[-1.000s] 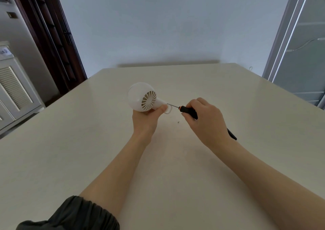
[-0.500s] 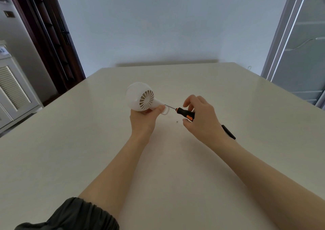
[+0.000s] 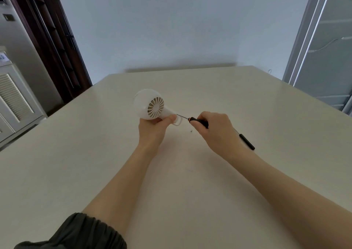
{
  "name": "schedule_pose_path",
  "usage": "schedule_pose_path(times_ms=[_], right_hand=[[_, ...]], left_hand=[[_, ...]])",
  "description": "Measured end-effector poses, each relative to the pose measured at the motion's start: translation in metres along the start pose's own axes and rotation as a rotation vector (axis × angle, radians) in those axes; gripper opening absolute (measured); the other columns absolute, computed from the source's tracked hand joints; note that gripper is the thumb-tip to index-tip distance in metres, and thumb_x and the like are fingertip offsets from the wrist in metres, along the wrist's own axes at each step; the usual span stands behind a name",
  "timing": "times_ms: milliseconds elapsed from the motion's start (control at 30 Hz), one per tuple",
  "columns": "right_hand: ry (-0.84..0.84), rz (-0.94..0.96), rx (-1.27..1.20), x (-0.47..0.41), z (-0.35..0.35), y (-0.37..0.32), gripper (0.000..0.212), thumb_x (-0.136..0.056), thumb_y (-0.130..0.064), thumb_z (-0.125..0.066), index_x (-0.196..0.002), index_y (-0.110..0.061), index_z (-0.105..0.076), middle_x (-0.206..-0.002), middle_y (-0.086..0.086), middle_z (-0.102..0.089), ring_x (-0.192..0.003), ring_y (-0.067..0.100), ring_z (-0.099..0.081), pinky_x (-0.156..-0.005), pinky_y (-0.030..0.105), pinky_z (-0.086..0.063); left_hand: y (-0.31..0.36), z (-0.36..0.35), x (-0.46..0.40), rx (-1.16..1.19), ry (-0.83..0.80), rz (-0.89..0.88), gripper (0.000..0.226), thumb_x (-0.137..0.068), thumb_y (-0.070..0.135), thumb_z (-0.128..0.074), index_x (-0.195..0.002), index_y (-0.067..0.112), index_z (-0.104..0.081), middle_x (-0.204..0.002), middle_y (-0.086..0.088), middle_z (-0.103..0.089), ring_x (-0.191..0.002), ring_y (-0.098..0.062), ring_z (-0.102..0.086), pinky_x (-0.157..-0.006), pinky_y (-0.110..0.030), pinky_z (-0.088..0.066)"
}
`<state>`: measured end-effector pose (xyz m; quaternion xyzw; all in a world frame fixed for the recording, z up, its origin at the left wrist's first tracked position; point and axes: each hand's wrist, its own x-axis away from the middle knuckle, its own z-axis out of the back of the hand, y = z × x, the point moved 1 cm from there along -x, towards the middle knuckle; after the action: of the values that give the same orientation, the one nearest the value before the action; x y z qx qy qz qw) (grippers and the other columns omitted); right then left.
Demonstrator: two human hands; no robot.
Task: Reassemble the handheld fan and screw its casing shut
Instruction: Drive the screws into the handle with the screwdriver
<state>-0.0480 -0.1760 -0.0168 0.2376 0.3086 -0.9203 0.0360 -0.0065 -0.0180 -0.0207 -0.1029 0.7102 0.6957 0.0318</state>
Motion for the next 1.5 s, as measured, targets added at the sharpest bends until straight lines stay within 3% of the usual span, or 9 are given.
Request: schedule_pose_path(times_ms=[167,267,433,767,967,1100,1200,1300,1500], right_hand=[[-0.021,-0.084,-0.173,-0.0037,-0.0019,0.0057,0.02,-0.086,-0.027,-0.064,-0.072,-0.014,-0.06,-0.065,0.0,-0.061,-0.057,0.011,-0.049,-0.048,0.014,-0.032],[0.007,-0.032,-0.12,-0.0039,-0.001,0.0059,0.019,-0.076,-0.016,-0.071,-0.088,-0.015,-0.056,-0.074,-0.006,-0.054,-0.064,0.003,-0.047,-0.053,0.01,-0.032],[0.108,0.109,-0.028,-0.0021,0.0029,0.0011,0.021,-0.073,0.003,-0.06,-0.081,-0.012,-0.048,-0.078,-0.001,-0.049,-0.065,0.021,-0.048,-0.056,0.025,-0.035],[0.103,0.176,0.203,0.0004,0.0056,-0.0017,0.021,-0.092,-0.029,-0.056,-0.085,-0.009,-0.054,-0.075,-0.002,-0.051,-0.065,0.022,-0.046,-0.057,0.03,-0.031],[0.061,0.018,-0.11,-0.0051,0.0003,0.0048,0.027,-0.09,-0.03,-0.06,-0.072,-0.01,-0.056,-0.049,-0.015,-0.045,-0.049,0.005,-0.044,-0.05,0.018,-0.028],[0.079,-0.014,-0.176,-0.0049,-0.0015,0.0058,0.021,-0.083,-0.024,-0.066,-0.072,-0.011,-0.054,-0.053,-0.015,-0.049,-0.051,0.004,-0.046,-0.049,0.015,-0.03],[0.067,0.056,-0.104,-0.0044,-0.0006,0.0025,0.018,-0.077,-0.012,-0.068,-0.089,-0.013,-0.055,-0.075,-0.008,-0.051,-0.063,0.001,-0.048,-0.055,0.016,-0.034],[0.121,0.116,-0.034,-0.003,0.0011,-0.0005,0.015,-0.076,-0.003,-0.061,-0.087,-0.01,-0.053,-0.08,-0.002,-0.052,-0.066,0.017,-0.052,-0.058,0.029,-0.041],[0.152,0.196,0.174,0.001,0.0006,-0.003,0.011,-0.086,-0.017,-0.06,-0.085,-0.008,-0.055,-0.085,0.004,-0.057,-0.067,0.026,-0.054,-0.057,0.032,-0.041]], left_hand=[[-0.0046,-0.0023,0.0001,-0.022,0.011,-0.004,0.022,-0.071,0.011,-0.081,-0.083,0.02,-0.064,-0.1,-0.015,-0.07,-0.1,-0.028,-0.066,-0.094,-0.051,-0.05],[-0.005,-0.0039,0.002,-0.006,0.026,-0.009,0.023,-0.072,0.011,-0.08,-0.084,0.02,-0.063,-0.1,-0.015,-0.069,-0.101,-0.027,-0.066,-0.094,-0.051,-0.05],[-0.0043,-0.0053,0.0016,0.017,0.046,-0.019,0.023,-0.072,0.01,-0.08,-0.08,0.02,-0.062,-0.097,-0.015,-0.068,-0.102,-0.032,-0.064,-0.094,-0.052,-0.05],[-0.0047,-0.0012,-0.0015,0.046,0.038,-0.023,0.025,-0.071,0.007,-0.08,-0.077,0.023,-0.063,-0.09,-0.009,-0.068,-0.101,-0.031,-0.066,-0.093,-0.052,-0.051],[-0.0049,-0.001,-0.0011,0.039,0.028,-0.05,0.024,-0.071,0.006,-0.08,-0.075,0.023,-0.064,-0.087,-0.006,-0.069,-0.094,-0.027,-0.067,-0.094,-0.053,-0.05],[-0.0065,-0.0038,-0.0003,0.051,0.04,-0.049,0.026,-0.07,0.008,-0.081,-0.077,0.025,-0.063,-0.087,-0.004,-0.069,-0.096,-0.026,-0.066,-0.094,-0.052,-0.05],[-0.0072,-0.005,-0.0004,0.067,0.056,-0.036,0.025,-0.071,0.008,-0.081,-0.078,0.025,-0.063,-0.089,-0.005,-0.069,-0.1,-0.028,-0.066,-0.095,-0.052,-0.05],[-0.0077,-0.0056,-0.0013,0.072,0.058,-0.039,0.026,-0.071,0.009,-0.081,-0.078,0.026,-0.063,-0.089,-0.003,-0.069,-0.1,-0.026,-0.066,-0.095,-0.051,-0.05],[-0.0078,-0.0051,-0.0017,0.073,0.061,-0.041,0.026,-0.07,0.009,-0.082,-0.077,0.026,-0.062,-0.088,-0.004,-0.07,-0.1,-0.027,-0.066,-0.095,-0.051,-0.05]])
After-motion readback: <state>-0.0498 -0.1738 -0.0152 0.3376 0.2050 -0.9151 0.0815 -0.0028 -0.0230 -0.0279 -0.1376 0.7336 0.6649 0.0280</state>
